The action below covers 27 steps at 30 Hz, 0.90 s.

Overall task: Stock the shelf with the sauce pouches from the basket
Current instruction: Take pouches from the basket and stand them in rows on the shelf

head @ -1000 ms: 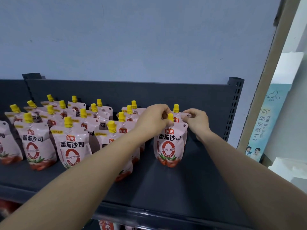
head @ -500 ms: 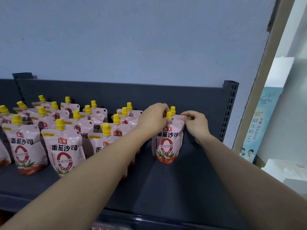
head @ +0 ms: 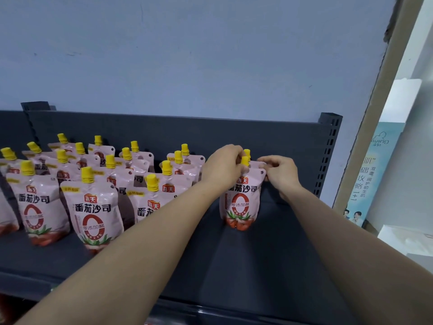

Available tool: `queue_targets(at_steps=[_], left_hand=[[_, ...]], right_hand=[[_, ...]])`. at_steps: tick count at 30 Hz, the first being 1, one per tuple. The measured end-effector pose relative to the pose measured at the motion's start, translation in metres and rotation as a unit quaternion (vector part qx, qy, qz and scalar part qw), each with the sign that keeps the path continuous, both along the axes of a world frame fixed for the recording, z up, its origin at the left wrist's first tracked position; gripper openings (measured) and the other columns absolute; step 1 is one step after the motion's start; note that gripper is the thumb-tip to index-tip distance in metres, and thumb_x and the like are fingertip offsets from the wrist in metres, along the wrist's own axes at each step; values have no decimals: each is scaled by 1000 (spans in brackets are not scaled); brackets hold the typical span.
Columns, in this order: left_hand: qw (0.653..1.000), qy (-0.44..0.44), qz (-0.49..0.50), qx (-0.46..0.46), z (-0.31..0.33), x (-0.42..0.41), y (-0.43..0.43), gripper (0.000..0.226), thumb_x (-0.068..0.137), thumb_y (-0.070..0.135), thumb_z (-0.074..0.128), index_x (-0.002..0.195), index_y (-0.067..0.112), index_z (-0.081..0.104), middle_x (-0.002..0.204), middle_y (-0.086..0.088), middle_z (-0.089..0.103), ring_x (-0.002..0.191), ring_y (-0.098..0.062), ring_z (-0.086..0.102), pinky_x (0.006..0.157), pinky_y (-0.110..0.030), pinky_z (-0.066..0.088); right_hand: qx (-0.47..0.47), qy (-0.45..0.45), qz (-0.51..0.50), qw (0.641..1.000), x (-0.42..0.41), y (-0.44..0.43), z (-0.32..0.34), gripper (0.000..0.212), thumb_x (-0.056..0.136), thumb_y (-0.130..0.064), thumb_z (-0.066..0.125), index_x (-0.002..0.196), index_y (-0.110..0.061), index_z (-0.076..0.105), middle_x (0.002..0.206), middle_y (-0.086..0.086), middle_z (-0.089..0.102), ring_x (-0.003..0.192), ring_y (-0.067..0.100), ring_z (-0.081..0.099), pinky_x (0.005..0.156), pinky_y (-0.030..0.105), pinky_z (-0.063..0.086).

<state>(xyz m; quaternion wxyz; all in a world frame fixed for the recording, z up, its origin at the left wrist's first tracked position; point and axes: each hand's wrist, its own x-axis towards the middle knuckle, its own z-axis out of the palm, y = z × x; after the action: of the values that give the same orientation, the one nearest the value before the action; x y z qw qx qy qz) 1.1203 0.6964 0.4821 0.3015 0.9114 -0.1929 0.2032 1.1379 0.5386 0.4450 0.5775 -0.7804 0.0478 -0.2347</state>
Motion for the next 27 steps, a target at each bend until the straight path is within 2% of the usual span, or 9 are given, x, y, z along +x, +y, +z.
queue_targets(at_steps=[4, 9, 11, 13, 17, 20, 23, 25, 27], left_hand=[[1000, 0, -2, 3, -1, 0, 1, 21, 84, 26, 69, 103, 20, 63, 94, 4, 63, 86, -16, 61, 79, -40, 56], [999, 11, -23, 24, 4, -3, 6, 42, 83, 24, 71, 123, 20, 59, 99, 6, 59, 93, -15, 59, 83, -36, 54], [999, 8, -25, 48, 7, -6, 8, 50, 85, 20, 69, 132, 18, 54, 107, 2, 61, 99, -18, 60, 87, -37, 53], [997, 0, -19, 72, 11, -9, 12, 51, 88, 14, 64, 136, 17, 50, 114, -2, 62, 104, -21, 59, 90, -38, 52], [991, -28, 5, 130, 25, -17, 26, 46, 93, 13, 54, 138, 16, 48, 120, -4, 58, 111, -24, 56, 91, -38, 49], [981, -54, 35, 183, 40, -29, 41, 40, 95, 21, 53, 134, 15, 52, 122, -6, 55, 115, -26, 52, 92, -39, 47], [951, -106, 99, 272, 56, -43, 59, 33, 94, 27, 52, 124, 12, 56, 118, -7, 57, 112, -28, 53, 90, -40, 43], [931, -130, 135, 313, 65, -54, 74, 24, 93, 29, 52, 108, 10, 58, 112, -6, 58, 107, -28, 55, 83, -37, 37], [918, -137, 165, 332, 71, -68, 92, 14, 92, 27, 53, 88, 14, 50, 104, -6, 60, 99, -29, 57, 76, -34, 32]], right_hand=[[7, 2, -10, 1000, -3, 1, -1, 21, 91, -4, 58, 106, -12, 70, 87, 1, 66, 86, 21, 64, 86, 44, 57], [2, 10, -20, 1000, -8, 2, 1, 26, 94, -4, 49, 111, -13, 67, 106, 6, 68, 99, 26, 66, 87, 45, 57], [-39, 3, -35, 999, -11, 2, 5, 26, 95, -8, 48, 112, -14, 67, 111, 5, 68, 101, 24, 65, 91, 43, 55], [-96, -6, -50, 994, -16, 4, 10, 28, 97, -10, 46, 117, -13, 65, 119, 6, 64, 103, 20, 60, 93, 35, 50], [-181, -24, -86, 979, -27, 9, 23, 29, 99, -20, 45, 123, -15, 61, 126, 10, 54, 107, 26, 59, 84, 29, 42], [-232, -64, -100, 966, -36, 19, 34, 32, 98, -25, 47, 126, -16, 58, 129, 10, 52, 116, 26, 54, 86, 32, 42], [-283, -110, -88, 949, -50, 35, 51, 36, 97, -27, 49, 131, -16, 55, 135, 8, 53, 127, 26, 46, 98, 39, 41], [-315, -130, -67, 938, -60, 50, 61, 40, 96, -29, 51, 133, -16, 53, 137, 8, 53, 129, 27, 44, 103, 42, 39], [-343, -136, -34, 929, -70, 66, 67, 45, 94, -32, 54, 136, -16, 51, 138, 7, 52, 130, 27, 43, 106, 44, 38]])
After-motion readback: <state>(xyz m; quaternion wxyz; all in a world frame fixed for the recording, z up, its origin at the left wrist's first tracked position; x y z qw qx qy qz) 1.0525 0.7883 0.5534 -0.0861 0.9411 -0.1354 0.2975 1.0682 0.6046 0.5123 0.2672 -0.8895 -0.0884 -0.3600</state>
